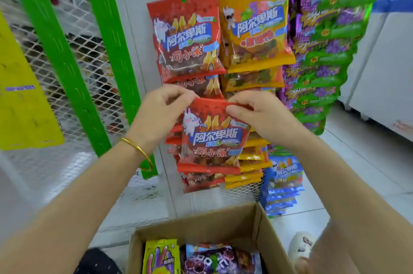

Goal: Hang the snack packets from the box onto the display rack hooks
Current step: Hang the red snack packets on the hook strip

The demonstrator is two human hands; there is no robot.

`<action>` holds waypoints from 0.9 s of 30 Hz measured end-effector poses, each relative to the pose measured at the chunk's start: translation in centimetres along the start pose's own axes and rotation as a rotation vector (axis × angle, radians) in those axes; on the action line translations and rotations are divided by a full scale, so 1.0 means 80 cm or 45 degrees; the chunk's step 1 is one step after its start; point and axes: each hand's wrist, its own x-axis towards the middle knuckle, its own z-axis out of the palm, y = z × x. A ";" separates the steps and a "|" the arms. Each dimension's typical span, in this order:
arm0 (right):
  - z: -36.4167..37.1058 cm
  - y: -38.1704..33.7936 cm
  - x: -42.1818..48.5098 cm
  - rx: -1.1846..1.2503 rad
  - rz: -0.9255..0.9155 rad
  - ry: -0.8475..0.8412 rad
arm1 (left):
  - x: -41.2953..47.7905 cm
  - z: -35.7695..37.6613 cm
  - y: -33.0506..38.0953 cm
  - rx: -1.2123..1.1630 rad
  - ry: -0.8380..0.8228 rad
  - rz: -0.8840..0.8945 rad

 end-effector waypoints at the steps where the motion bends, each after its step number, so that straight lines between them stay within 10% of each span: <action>1: -0.011 -0.012 0.009 -0.030 -0.043 0.048 | 0.016 -0.008 0.014 0.006 0.092 0.072; 8: -0.056 -0.064 0.078 -0.044 -0.215 0.353 | 0.135 -0.045 0.087 0.273 0.535 0.394; 27: -0.092 -0.117 0.254 -0.144 -0.368 0.692 | 0.237 -0.094 0.169 -0.059 0.189 -0.071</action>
